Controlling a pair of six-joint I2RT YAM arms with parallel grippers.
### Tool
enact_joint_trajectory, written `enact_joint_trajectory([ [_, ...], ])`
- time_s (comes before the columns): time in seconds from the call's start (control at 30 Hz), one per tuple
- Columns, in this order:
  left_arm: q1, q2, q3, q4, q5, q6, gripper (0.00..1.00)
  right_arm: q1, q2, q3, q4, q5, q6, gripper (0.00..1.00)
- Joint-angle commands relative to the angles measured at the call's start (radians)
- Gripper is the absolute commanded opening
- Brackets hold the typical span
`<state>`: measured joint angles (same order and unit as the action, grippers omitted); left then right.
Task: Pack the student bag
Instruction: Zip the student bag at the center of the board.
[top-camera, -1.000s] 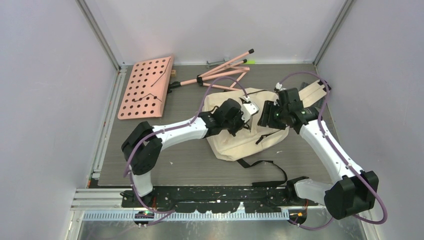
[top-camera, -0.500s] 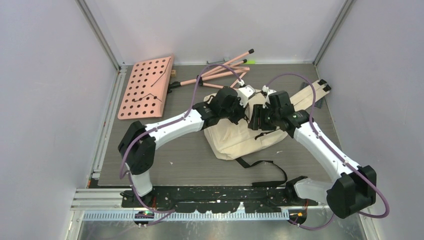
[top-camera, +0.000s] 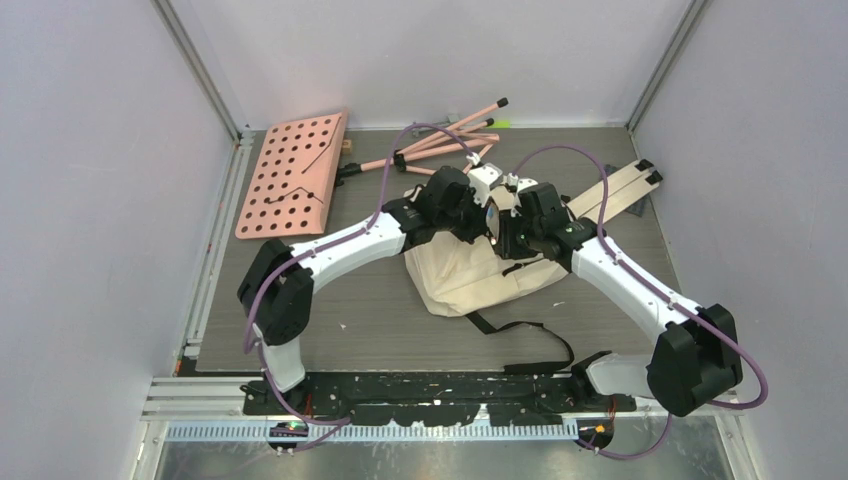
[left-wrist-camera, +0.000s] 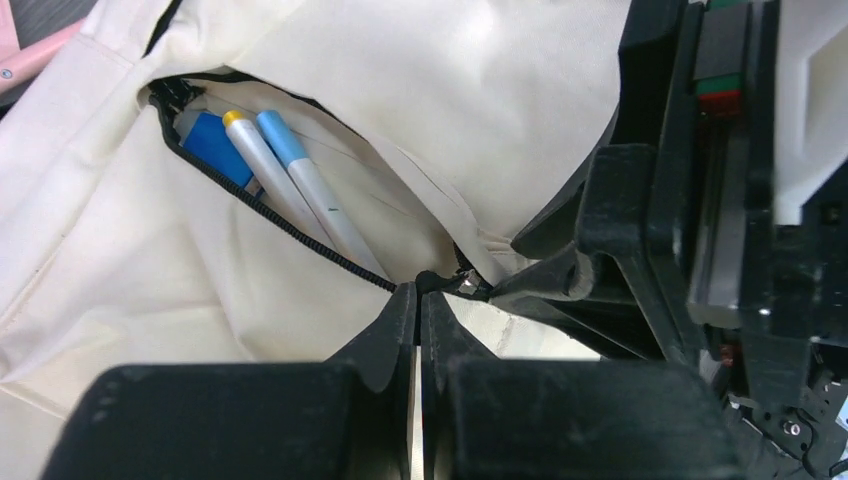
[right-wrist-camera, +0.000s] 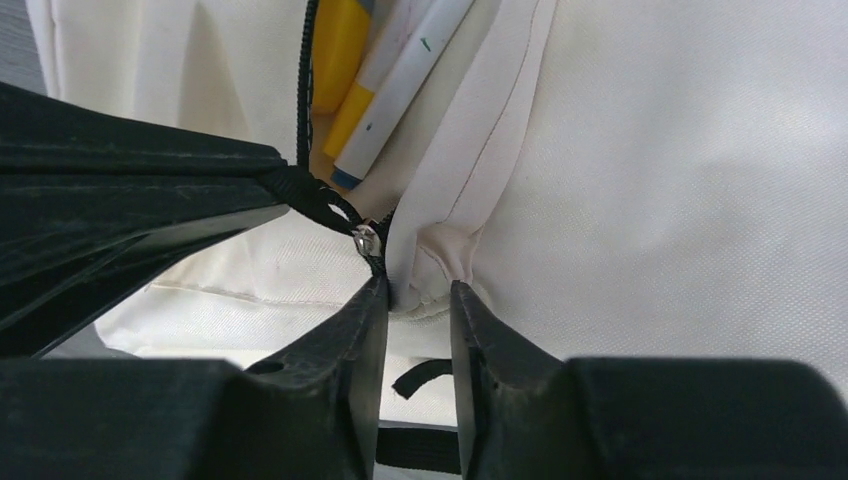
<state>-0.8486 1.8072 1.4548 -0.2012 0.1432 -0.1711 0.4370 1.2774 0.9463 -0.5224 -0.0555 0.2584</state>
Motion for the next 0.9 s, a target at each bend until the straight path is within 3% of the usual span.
enact_joint_trajectory([
  [0.0,0.023,-0.010,0.049,0.069,0.006,-0.028,0.00,0.020,0.025,-0.015,0.093,0.100,-0.039,0.18],
  [0.07,0.031,-0.002,0.055,0.073,-0.005,-0.037,0.00,0.024,0.026,-0.009,0.077,0.123,-0.040,0.06],
  [0.13,0.046,0.011,0.065,0.081,-0.005,-0.052,0.00,0.026,0.010,-0.014,0.064,0.135,-0.039,0.02],
  [0.5,0.127,0.158,0.235,0.130,-0.068,-0.069,0.00,0.028,-0.068,-0.036,-0.087,0.110,0.028,0.01],
  [0.87,0.168,0.289,0.418,0.091,-0.196,0.002,0.00,0.028,-0.034,0.001,-0.193,0.108,0.061,0.01],
])
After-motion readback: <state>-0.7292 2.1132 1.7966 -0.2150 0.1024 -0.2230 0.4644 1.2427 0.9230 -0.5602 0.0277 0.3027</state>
